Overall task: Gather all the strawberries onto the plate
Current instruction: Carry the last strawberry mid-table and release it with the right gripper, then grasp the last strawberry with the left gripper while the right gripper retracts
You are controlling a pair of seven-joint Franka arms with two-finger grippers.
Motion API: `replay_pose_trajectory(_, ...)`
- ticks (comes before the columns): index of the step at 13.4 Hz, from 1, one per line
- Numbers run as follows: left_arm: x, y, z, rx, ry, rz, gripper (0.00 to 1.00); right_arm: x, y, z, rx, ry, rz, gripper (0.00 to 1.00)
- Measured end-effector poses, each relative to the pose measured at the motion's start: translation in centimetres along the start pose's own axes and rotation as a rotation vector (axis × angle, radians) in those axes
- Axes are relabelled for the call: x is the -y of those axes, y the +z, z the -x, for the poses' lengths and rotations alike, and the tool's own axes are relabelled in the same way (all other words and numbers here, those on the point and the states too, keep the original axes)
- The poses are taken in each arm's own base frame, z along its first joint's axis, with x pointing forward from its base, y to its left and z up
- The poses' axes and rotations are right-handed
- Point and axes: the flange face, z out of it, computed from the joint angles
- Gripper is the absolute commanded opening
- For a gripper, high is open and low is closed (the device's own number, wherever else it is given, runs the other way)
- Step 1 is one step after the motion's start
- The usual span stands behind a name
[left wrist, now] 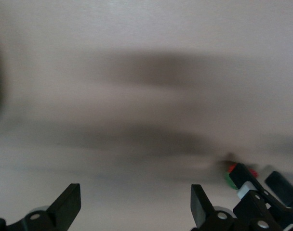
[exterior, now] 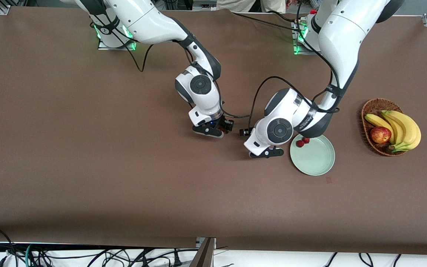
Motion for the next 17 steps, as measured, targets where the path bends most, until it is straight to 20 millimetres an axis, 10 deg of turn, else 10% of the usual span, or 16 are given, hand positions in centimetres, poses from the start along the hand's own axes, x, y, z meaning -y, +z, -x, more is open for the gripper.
replay_pose_trajectory(6,-0.8,0.4,0.3,-0.004,-0.038,0.01,1.0,-6.6,-13.2,-12.8,0.018,-0.209,0.108,1.0)
replay_pose_trajectory(11,-6.3,4.3,1.6,-0.074,-0.103,0.106,1.0,-18.9,-22.1,-22.0,0.131,-0.36,0.195,1.0)
replay_pose_trajectory(17,-11.6,9.0,5.0,-0.101,-0.126,0.12,0.86,-29.4,-38.0,-23.9,0.169,-0.341,0.211,1.0)
